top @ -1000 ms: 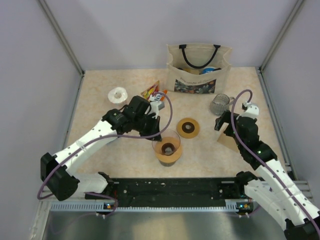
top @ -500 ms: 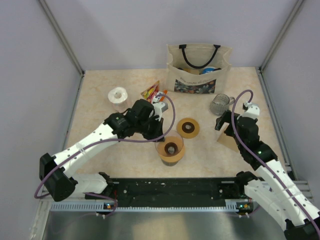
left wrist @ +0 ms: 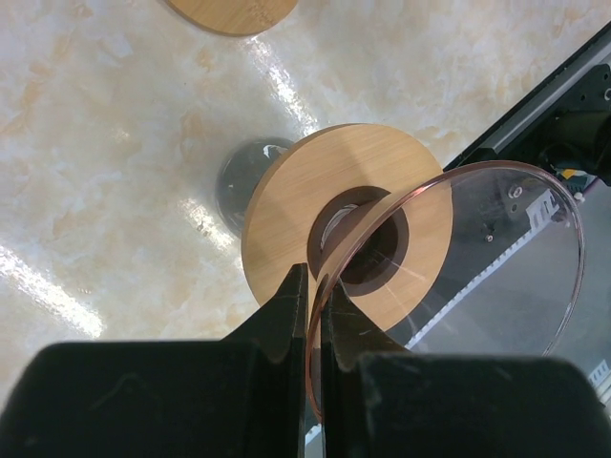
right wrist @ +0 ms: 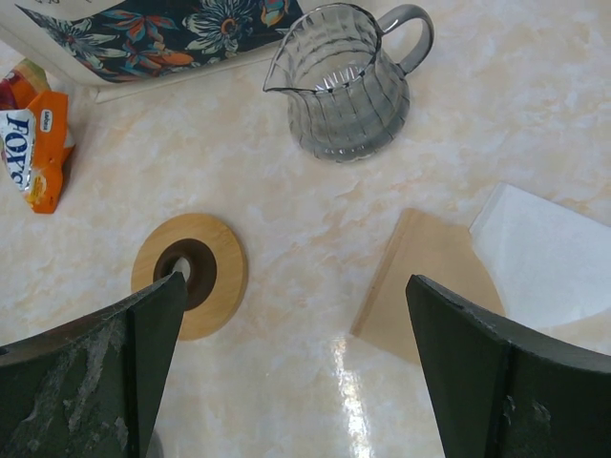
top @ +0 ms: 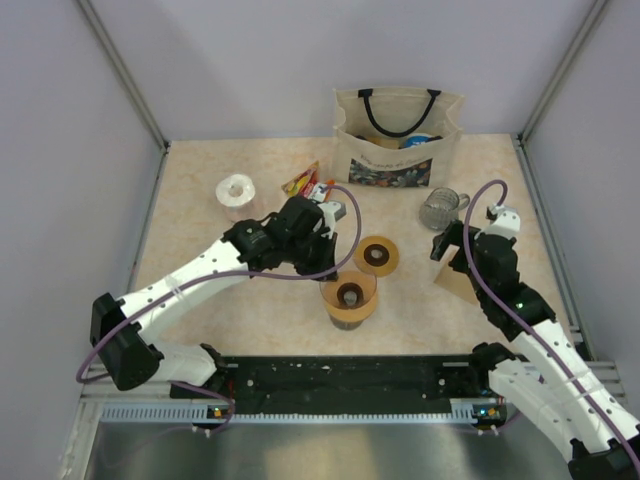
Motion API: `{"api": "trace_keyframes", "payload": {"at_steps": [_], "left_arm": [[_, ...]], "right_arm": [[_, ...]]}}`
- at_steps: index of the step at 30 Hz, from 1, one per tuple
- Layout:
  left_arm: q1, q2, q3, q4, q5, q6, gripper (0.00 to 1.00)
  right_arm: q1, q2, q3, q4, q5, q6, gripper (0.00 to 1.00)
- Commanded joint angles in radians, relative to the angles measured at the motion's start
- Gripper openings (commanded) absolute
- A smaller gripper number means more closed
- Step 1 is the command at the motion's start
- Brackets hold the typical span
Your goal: Place the coffee filter in the dripper
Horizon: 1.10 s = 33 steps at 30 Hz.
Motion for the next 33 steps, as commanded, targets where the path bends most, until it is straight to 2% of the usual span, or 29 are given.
{"api": "trace_keyframes", "payload": {"at_steps": [1,6,18,33], "left_arm": [[-0.035,0.111,-0.047,-0.224,-0.251,0.051,0.00],[-0.044,0.142,-0.014,-0.278,-0.293,0.042,0.00],[-0.046,0.190,-0.039,-0.288,-0.277,0.043,0.00],[-0.049,0.160,0.004,-0.288,-0.242,0.039,0.00]], "right_arm": [[-0.005,-0.018,-0.006,0.034,0.021,-0.015,0.98],[-0.005,-0.021,-0.006,0.036,0.024,-0.015,0.98],[-0.004,-0.041,-0.009,0.031,0.034,-0.013,0.98],[-0.004,-0.042,-0.009,0.031,0.043,-0.009,0.98]]}}
